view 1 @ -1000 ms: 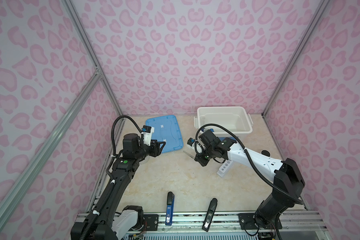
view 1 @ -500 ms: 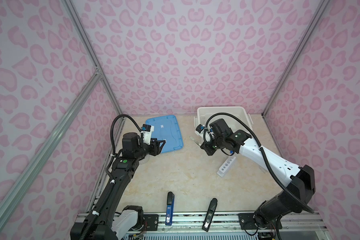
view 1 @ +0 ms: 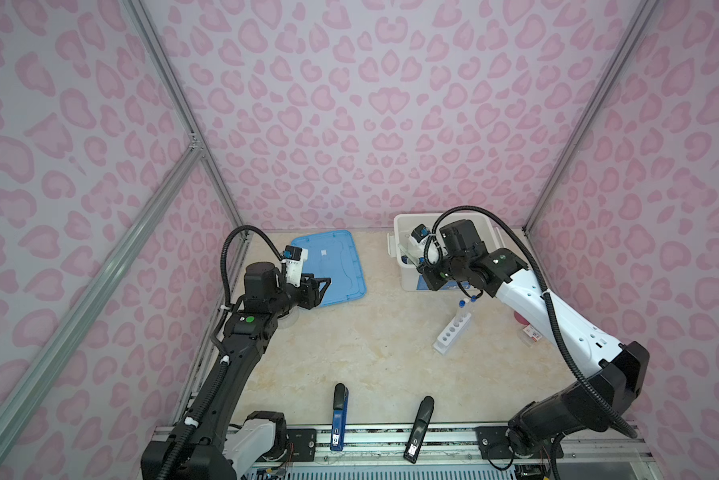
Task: Organize the chemistry lab equipment
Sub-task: 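Lift the tweezers and carry them over the white bin with the right gripper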
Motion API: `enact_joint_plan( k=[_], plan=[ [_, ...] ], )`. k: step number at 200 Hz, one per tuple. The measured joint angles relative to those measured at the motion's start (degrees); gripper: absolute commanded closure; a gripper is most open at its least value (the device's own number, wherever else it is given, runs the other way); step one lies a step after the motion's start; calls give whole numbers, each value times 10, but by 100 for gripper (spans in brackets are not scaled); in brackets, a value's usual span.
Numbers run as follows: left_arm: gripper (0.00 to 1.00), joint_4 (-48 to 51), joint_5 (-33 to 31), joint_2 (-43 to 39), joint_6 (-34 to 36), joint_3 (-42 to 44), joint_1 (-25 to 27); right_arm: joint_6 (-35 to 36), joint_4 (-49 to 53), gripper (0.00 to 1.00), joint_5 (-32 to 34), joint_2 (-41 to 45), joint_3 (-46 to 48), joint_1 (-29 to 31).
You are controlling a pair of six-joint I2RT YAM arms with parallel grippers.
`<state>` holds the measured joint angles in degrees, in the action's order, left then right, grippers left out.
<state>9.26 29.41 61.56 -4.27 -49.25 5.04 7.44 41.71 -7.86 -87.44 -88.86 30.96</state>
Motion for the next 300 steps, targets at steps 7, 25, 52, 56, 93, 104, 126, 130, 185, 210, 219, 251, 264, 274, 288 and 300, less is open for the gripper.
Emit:
enact_joint_plan(
  k=[7, 25, 52, 56, 93, 104, 126, 130, 185, 210, 219, 251, 264, 274, 288, 300],
  plan=[
    [39, 0, 0, 2, 0, -2, 0, -4, -2, 96, 9, 0, -6, -7],
    [39, -1, 1, 6, 3, -5, 0, -10, -5, 95, 20, 0, -17, -24],
    [39, -1, 2, 7, 5, -6, 0, -24, -6, 96, 23, -10, -40, -45],
    [39, -1, 1, 7, 5, -6, 0, -25, -6, 95, 23, -12, -44, -47],
    [39, -1, 1, 8, 9, -8, 0, -45, 6, 96, 34, -59, -96, -66],
    [39, -1, 1, 9, 9, -9, 0, -53, 12, 96, 38, -72, -108, -69],
    [39, -2, 1, 9, 9, -10, 0, -66, 25, 96, 48, -95, -128, -78],
    [39, -2, 1, 9, 9, -10, 0, -69, 27, 96, 49, -100, -132, -81],
    [39, -4, 1, 17, 9, -11, 0, -103, 40, 96, 74, -135, -151, -108],
    [39, -4, 0, 15, 9, -10, 0, -109, 43, 96, 73, -151, -160, -118],
    [39, -4, -2, 15, 9, -10, 0, -110, 45, 95, 73, -157, -163, -123],
    [39, -4, -5, 15, 11, -10, 1, -120, 45, 95, 69, -179, -170, -139],
    [39, -4, -6, 15, 11, -10, 1, -125, 44, 95, 67, -186, -170, -144],
    [39, -3, -7, 13, 10, -10, 1, -128, 44, 95, 67, -191, -170, -147],
    [39, -4, -8, 10, 10, -10, 0, -128, 44, 95, 63, -198, -174, -151],
    [39, -3, -9, 9, 10, -10, 1, -129, 44, 95, 63, -206, -180, -153]
  ],
)
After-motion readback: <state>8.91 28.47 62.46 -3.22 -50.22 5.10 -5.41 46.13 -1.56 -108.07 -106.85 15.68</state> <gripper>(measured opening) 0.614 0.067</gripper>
